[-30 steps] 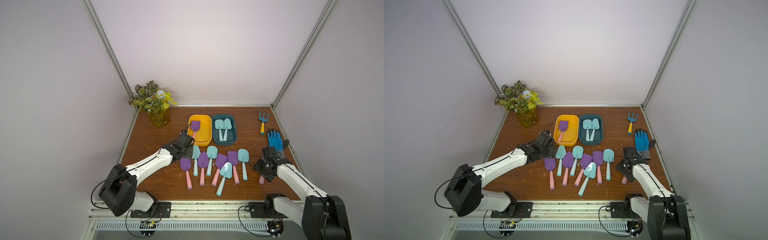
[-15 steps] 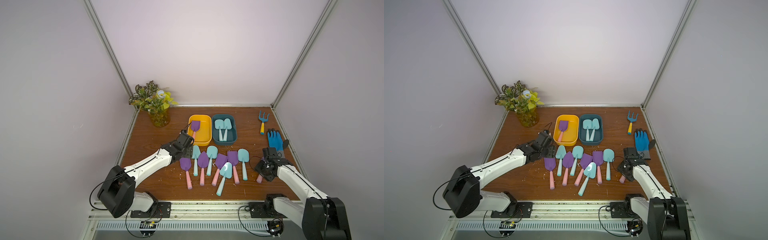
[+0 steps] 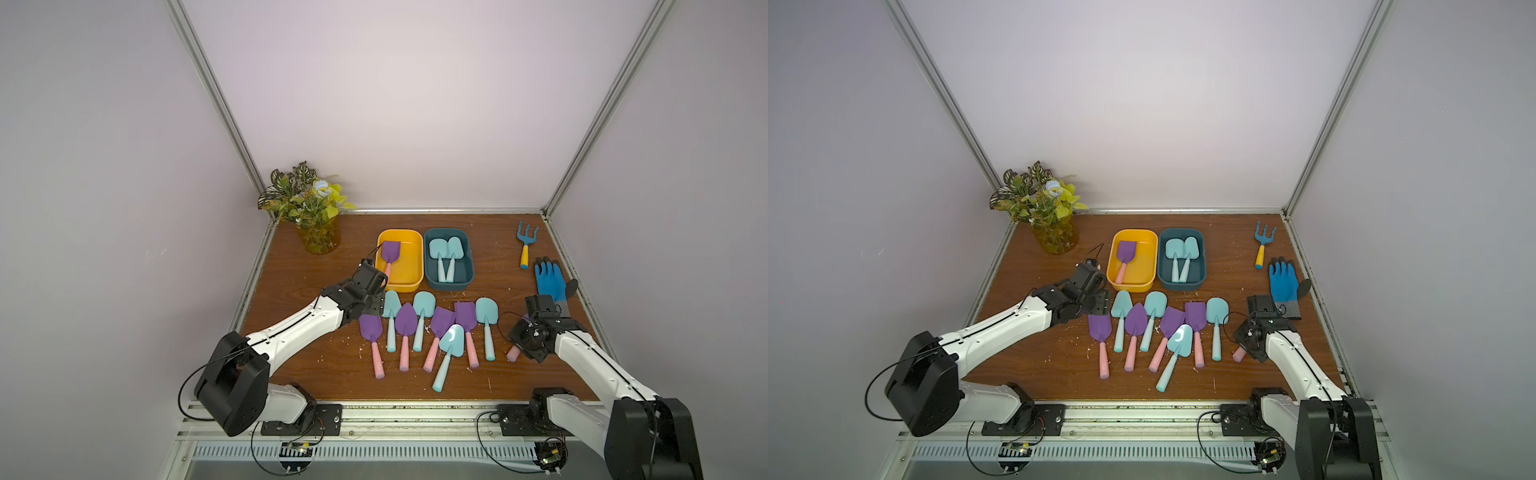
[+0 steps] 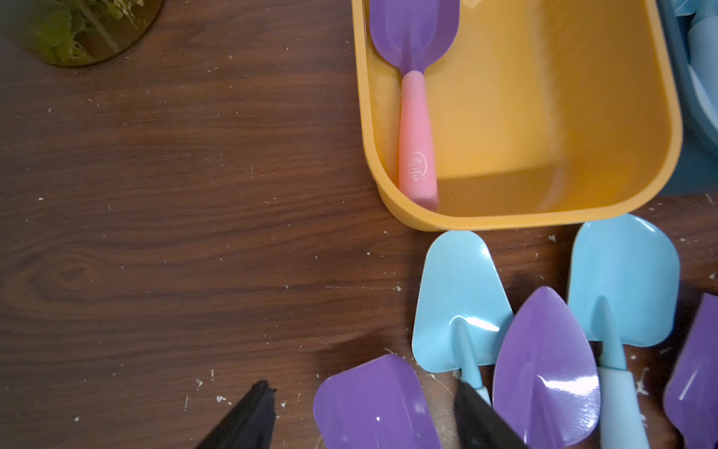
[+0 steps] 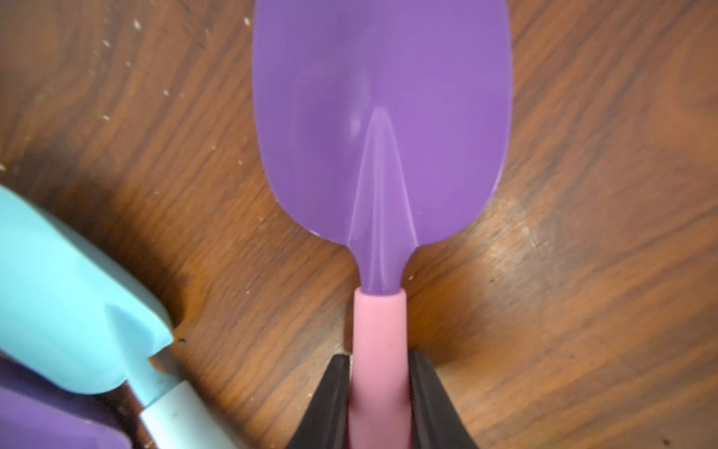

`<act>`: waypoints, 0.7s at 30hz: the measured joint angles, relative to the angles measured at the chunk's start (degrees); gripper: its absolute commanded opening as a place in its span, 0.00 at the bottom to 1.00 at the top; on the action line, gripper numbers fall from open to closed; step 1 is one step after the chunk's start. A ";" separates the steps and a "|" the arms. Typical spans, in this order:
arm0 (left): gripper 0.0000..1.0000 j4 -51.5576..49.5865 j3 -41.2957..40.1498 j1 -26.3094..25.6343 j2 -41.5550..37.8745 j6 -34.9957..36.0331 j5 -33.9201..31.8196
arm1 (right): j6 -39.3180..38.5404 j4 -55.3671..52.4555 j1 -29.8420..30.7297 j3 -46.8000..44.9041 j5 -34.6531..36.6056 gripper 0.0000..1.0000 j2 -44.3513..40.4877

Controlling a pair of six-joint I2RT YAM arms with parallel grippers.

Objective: Sort the small shovels by color and place them into the storage box
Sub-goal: Pick up the shovel from the center of the board.

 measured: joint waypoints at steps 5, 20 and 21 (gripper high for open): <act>0.75 -2.05 2.25 0.02 -0.55 -0.02 -1.29 | -1.70 -1.90 0.00 2.21 0.15 0.05 -1.88; 0.74 -7.34 4.57 0.07 -2.23 -3.06 -2.54 | -14.12 -9.31 0.83 23.85 -2.05 0.00 0.66; 0.74 -7.65 4.57 0.07 -2.54 -3.28 -2.75 | -14.58 -9.66 1.60 26.03 -2.08 0.00 1.70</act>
